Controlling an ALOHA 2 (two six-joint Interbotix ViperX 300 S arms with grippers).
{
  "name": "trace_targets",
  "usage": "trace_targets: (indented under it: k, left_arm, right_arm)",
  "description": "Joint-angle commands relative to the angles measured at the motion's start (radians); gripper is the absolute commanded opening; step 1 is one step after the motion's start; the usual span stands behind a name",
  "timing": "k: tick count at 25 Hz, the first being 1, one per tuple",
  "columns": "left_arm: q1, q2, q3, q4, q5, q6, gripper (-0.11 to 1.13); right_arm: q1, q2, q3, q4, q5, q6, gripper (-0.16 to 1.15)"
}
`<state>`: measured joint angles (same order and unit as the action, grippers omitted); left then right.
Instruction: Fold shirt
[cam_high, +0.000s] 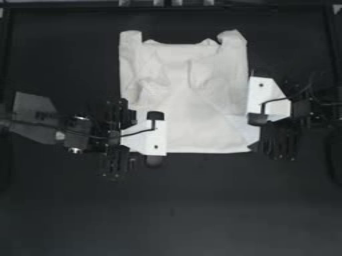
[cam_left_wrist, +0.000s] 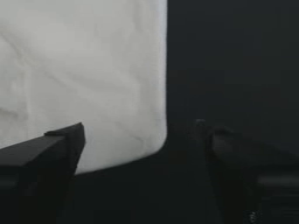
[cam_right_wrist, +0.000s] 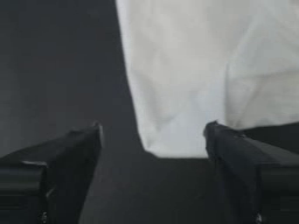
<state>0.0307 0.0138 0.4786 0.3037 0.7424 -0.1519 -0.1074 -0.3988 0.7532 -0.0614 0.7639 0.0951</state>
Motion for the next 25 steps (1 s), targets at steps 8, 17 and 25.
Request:
trace_targets:
  k: [8,17,25]
  left_arm:
    - [-0.002,0.037,-0.009,-0.006,0.003,0.005,1.02]
    - [0.008,0.071,0.006,-0.006,-0.067,0.0,1.02]
    - [0.028,0.081,0.037,-0.021,-0.13,-0.002,1.01]
  right_arm:
    - [0.005,0.078,-0.02,0.028,-0.018,-0.067,0.98]
    - [0.012,0.146,0.011,0.026,-0.101,-0.063,0.98]
    - [0.011,0.215,0.031,0.028,-0.167,-0.063,0.98]
